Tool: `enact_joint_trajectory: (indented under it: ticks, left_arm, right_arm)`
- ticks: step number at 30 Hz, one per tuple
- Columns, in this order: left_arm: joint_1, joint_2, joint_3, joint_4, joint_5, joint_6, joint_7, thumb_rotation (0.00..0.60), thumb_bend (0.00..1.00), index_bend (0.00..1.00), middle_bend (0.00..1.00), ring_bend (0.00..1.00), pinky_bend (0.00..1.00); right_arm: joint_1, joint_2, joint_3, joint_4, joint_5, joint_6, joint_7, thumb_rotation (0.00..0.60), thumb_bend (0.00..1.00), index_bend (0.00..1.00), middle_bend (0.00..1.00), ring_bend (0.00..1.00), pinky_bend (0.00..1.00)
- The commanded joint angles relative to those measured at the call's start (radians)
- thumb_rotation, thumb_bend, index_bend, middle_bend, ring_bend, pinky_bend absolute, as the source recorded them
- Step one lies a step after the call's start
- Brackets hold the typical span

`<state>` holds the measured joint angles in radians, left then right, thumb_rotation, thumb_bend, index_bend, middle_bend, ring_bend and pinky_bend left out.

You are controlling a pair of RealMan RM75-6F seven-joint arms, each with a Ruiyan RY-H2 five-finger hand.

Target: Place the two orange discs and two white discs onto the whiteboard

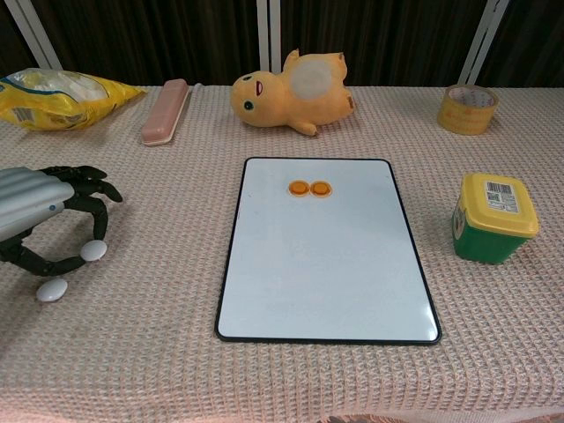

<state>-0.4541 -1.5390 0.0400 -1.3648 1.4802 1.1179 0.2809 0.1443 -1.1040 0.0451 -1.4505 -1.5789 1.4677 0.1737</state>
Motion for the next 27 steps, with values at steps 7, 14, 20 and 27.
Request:
enact_joint_trajectory:
  ticks: [7, 14, 20, 27]
  left_arm:
    - [-0.005, 0.001, -0.014, -0.017, 0.005, 0.004, -0.029, 0.6, 0.29, 0.54, 0.18, 0.02, 0.1]
    - [-0.03, 0.032, -0.045, -0.072, -0.011, -0.024, -0.072, 0.6, 0.29, 0.55, 0.18, 0.02, 0.1]
    - [-0.084, 0.06, -0.104, -0.154, -0.01, -0.039, -0.05, 0.6, 0.29, 0.55, 0.18, 0.02, 0.1]
    - [-0.194, 0.049, -0.194, -0.189, -0.088, -0.151, 0.024, 0.6, 0.29, 0.55, 0.18, 0.01, 0.11]
  right_arm:
    - [0.004, -0.004, -0.001, -0.001, 0.001, -0.01, -0.006, 0.6, 0.33, 0.0, 0.0, 0.0, 0.0]
    - [0.006, -0.005, -0.001, 0.003, 0.001, -0.01, -0.004, 0.6, 0.33, 0.0, 0.0, 0.0, 0.0]
    - [0.004, -0.004, 0.001, 0.003, 0.003, -0.005, -0.004, 0.6, 0.33, 0.0, 0.0, 0.0, 0.0]
    - [0.003, -0.003, 0.003, 0.005, 0.01, -0.006, -0.003, 0.6, 0.33, 0.0, 0.0, 0.0, 0.0]
